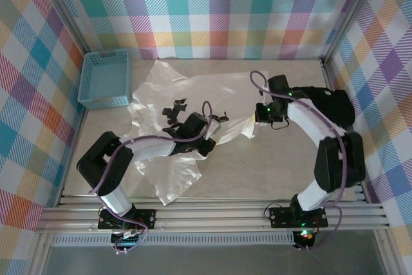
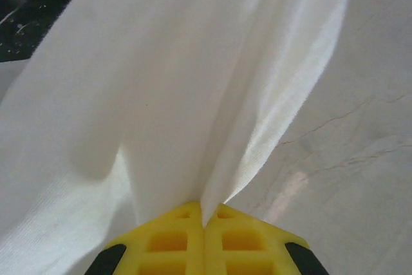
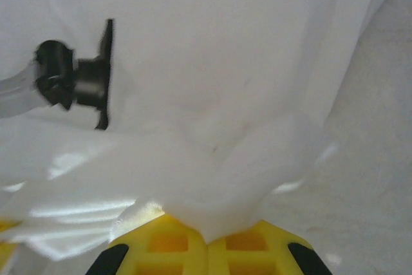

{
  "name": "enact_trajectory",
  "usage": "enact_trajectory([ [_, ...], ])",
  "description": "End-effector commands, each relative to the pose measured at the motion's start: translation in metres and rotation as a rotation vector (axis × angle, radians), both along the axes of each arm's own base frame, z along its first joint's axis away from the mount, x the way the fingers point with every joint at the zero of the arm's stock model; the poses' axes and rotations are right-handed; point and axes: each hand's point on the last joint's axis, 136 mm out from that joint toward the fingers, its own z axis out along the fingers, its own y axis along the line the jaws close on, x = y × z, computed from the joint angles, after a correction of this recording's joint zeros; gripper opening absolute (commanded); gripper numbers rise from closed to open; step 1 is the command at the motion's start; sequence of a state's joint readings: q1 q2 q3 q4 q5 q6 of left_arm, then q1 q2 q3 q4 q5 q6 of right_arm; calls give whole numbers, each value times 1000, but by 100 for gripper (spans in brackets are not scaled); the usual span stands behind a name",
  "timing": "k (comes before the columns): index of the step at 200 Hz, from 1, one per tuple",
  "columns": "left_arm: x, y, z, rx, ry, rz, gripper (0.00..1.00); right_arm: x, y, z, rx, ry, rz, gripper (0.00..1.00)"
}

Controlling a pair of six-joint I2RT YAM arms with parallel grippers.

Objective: Fold the inside-out t-shirt

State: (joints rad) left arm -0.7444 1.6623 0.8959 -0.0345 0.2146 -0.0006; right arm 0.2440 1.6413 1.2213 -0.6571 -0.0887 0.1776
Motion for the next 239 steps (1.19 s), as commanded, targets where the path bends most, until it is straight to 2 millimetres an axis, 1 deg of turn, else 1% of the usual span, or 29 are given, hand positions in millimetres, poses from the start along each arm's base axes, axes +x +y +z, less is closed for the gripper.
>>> enact_trajectory([
  [1,-22,0,-5,-90,150,-29,0,27,-14,-17,-127,7,-5,10],
  [12,-19,0,-2,-123,162,-17,0,39,-20,-25,-178,25,-16,12],
  [20,-17,-1,0,-142,172,-7,0,44,-24,-29,-213,36,-27,15],
  [28,-15,-3,2,-158,177,-1,0,44,-26,-30,-228,45,-29,19],
  [35,-13,-5,3,-166,184,4,0,40,-26,-29,-224,47,-30,23],
  [42,-12,-7,4,-172,189,6,0,34,-24,-28,-200,47,-29,27],
  [47,-12,-7,4,-175,195,9,0,28,-21,-24,-175,39,-29,30],
  [60,-11,-9,2,-179,205,12,0,6,-12,-21,-86,42,-35,39],
  [77,-11,-10,-1,-181,217,16,0,-22,12,-16,45,28,-19,46],
  [92,-11,-11,-1,-185,225,19,0,-36,30,-18,88,19,-11,53],
  [106,-12,-12,0,-188,228,15,0,-35,34,-25,90,14,-34,57],
  [126,-12,-11,0,-183,224,12,0,-20,41,-30,118,-18,-65,60],
  [153,-12,-9,-3,-172,224,15,0,-3,50,-42,102,-26,-81,53],
  [169,-13,-9,-3,-172,223,14,0,4,48,-50,66,-22,-88,48],
  [180,-12,-9,-2,-172,220,15,0,6,44,-57,26,-12,-89,40],
  [195,-11,-8,0,-170,210,22,0,7,36,-58,-22,-19,-84,27],
  [206,-11,-6,1,-164,206,28,0,6,28,-52,-61,-38,-78,19],
  [225,-8,-1,3,-165,199,57,0,6,10,-31,-87,-89,-73,6],
  [239,-5,3,7,-195,204,81,0,5,2,-12,-57,-109,-56,2],
])
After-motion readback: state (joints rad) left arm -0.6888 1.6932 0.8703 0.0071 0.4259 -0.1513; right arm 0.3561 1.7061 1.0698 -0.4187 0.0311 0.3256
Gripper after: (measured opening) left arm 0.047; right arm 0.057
